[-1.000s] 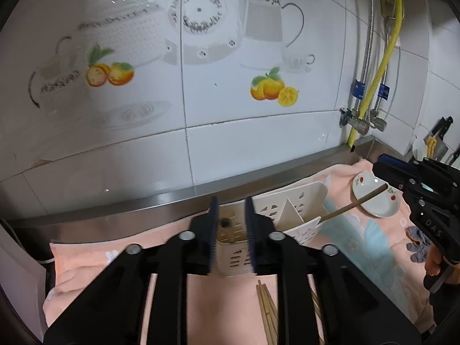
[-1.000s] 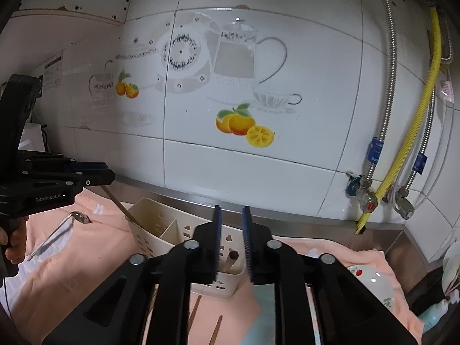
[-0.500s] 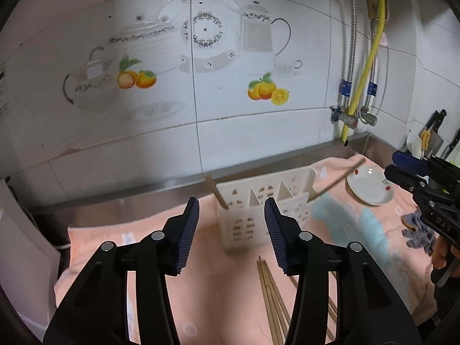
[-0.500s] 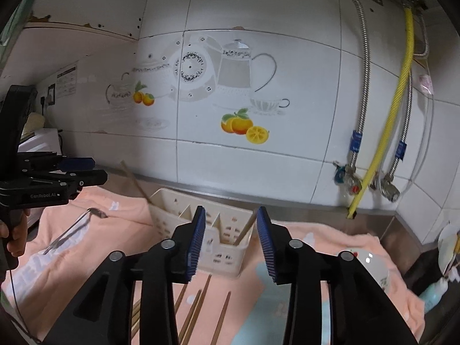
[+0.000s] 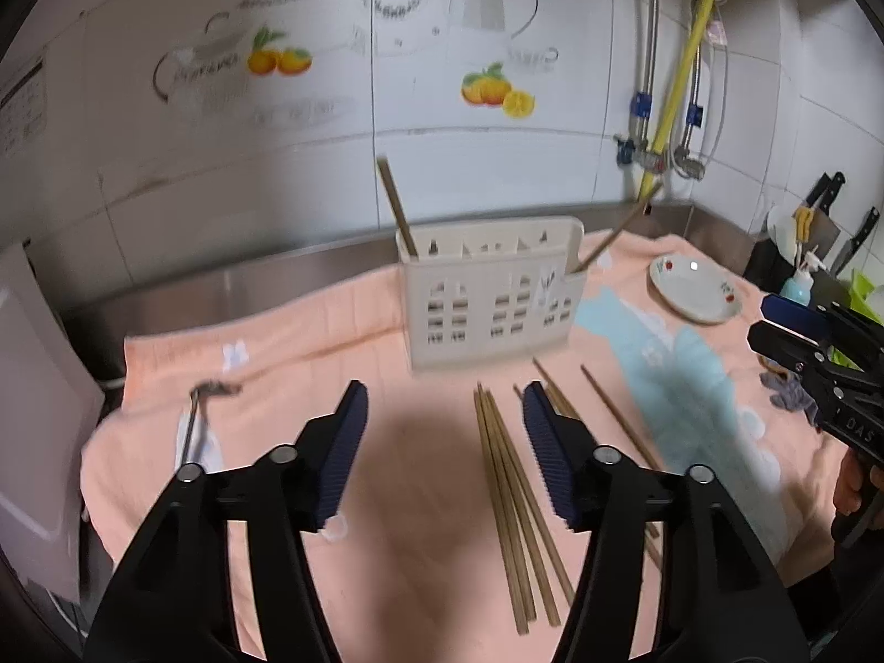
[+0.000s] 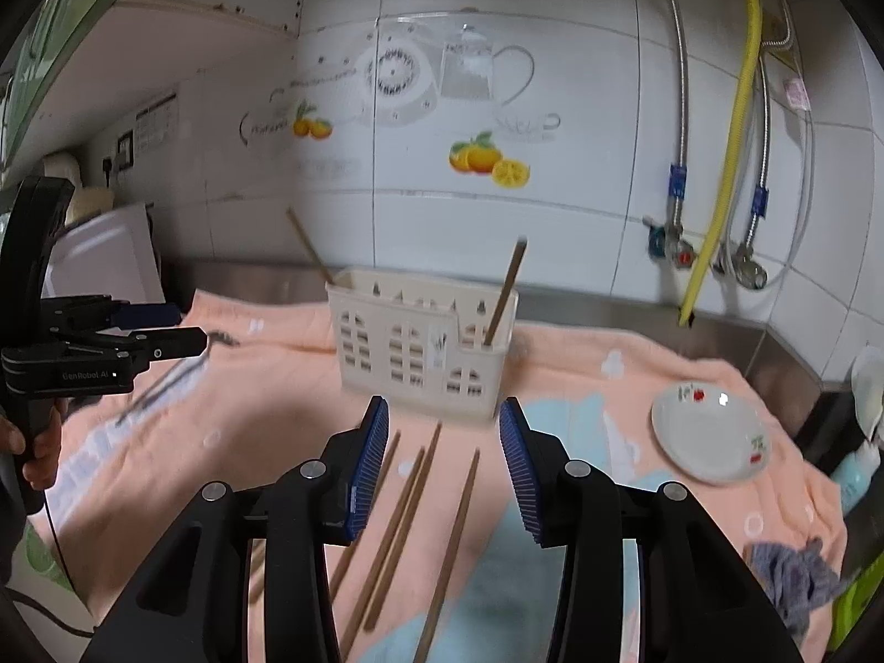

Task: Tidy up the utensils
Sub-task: 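Open both grippers to release the chopsticks standing in the holder, then close the right gripper on a loose chopstick while the left gripper grasps another chopstick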

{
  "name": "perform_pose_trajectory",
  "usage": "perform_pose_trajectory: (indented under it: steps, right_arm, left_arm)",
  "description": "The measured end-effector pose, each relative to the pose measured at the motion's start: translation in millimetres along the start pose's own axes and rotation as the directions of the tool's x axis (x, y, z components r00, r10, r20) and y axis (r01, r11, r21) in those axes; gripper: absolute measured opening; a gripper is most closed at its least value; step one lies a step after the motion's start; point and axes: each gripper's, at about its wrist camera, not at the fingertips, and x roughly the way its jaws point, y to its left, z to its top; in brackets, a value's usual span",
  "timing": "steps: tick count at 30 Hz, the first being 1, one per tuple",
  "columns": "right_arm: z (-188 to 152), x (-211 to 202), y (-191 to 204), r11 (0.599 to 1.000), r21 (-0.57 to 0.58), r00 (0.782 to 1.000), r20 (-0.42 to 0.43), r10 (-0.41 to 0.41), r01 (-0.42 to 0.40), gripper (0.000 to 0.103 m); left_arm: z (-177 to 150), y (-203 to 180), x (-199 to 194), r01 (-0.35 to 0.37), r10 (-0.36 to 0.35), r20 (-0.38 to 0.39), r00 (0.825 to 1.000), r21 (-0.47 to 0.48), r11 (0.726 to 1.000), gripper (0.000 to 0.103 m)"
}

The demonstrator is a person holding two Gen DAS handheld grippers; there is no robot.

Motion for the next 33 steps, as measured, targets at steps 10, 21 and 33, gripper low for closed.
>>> perform_pose_trajectory:
  steps: [10, 21, 33]
  right_arm:
    - [-63.1, 9.4, 1.1, 0.999, 0.042, 0.993, -0.117, -0.012, 0.017, 0.041]
    - [-101.7, 30.1, 2.8, 0.995, 0.098, 0.975, -0.222, 0.009, 0.013, 0.041]
    - [-121.2, 54.3, 1.7, 0.990, 0.144, 0.953, -0.299, 0.048, -0.005, 0.023]
  left_arm:
    - [-45.1, -1.1, 13.1, -0.009, 0.007, -0.078, 0.997, -0.026, 1.000, 0.070]
    - [-70.3, 2.6, 24.5, -0.021, 0.012, -0.120, 0.993, -0.072, 0.997, 0.076]
    - [-87.4, 5.9, 32.5, -0.026, 0.011, -0.149, 0.989, -0.101, 0.995, 0.076]
